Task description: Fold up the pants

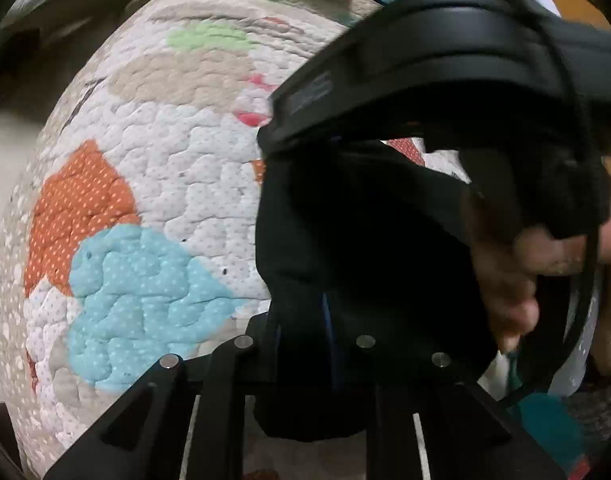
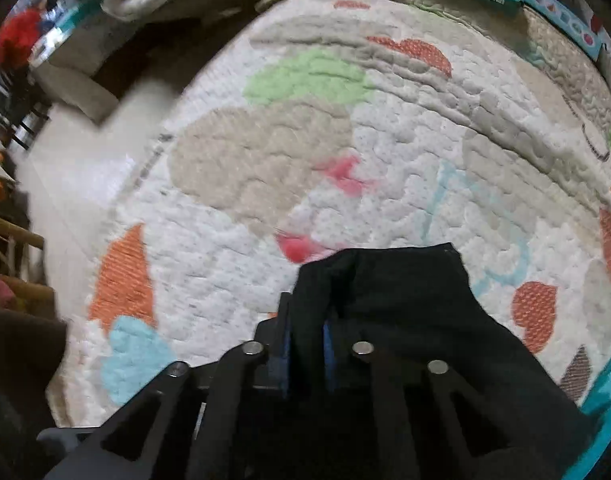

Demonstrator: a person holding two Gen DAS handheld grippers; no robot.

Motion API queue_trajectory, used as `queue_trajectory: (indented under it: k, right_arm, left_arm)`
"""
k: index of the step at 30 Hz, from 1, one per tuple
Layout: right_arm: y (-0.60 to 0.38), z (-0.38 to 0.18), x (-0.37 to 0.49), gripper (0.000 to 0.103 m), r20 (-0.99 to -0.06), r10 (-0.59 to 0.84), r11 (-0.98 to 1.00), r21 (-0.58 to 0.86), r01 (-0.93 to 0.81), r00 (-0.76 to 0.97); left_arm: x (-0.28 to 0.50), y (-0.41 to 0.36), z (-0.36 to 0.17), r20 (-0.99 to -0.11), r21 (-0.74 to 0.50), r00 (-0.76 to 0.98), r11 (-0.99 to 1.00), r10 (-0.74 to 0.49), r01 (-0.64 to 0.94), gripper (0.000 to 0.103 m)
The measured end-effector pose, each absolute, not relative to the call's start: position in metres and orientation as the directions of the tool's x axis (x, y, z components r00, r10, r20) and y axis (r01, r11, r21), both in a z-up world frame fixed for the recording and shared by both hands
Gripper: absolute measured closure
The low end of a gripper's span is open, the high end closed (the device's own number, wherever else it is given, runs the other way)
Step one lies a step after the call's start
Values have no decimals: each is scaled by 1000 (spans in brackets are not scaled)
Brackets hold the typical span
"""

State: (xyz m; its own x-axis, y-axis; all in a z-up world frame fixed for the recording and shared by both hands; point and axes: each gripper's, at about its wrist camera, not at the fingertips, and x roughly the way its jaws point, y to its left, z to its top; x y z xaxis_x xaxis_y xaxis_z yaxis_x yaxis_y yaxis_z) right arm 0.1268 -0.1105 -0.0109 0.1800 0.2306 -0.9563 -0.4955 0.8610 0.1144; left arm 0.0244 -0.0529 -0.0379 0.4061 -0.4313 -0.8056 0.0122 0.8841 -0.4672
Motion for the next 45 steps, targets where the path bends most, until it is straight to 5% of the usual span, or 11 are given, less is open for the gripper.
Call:
queue_trajectory:
  k: [8,10,12,17,24,30,33,35,37,45]
  right_arm:
    - [-70,11,128,92,-920,354,822,222,-524,167]
    - [-46,10,132,91,-907,393,800,256,-543,151]
    - [-26,6,130,86,-902,410,787,275,-552,134]
    - [-56,35,136,59,-852,466,804,295,-517,238]
    - [-202,55,82,58,-789,493,861,383,-334,366]
    - [-218,4,45,51,-797,519,854,464,-236,309]
    - [-200,-12,44,39,-825,477,876,418,-241,302]
    - [-188,-19,42,42,-850,432,897,371,-239,303]
    - [-180,-16,41,78,-860,426,896,356,-267,282]
    - [-173,35,58,82,-806,464,872,344,-347,367]
  left_arm:
    - [16,4,-27,-821,-421,471,900,-323,-116,88]
    - [12,24,-30,-837,-395,471,903,-276,-172,80]
    - [10,41,-38,-851,-405,451,884,-269,-236,68]
    - [2,61,-33,-818,-490,475,826,-325,-278,65]
    - [-6,73,-7,-761,-523,580,803,-291,-285,51]
    - [-8,80,-7,-761,-501,601,808,-243,-308,51]
    - [-8,83,-6,-760,-493,609,812,-227,-312,51]
    - [-5,82,-8,-761,-492,609,810,-224,-317,51]
    - [-4,83,-10,-762,-500,603,805,-234,-319,51]
    - [-1,88,-10,-769,-483,605,810,-209,-333,51]
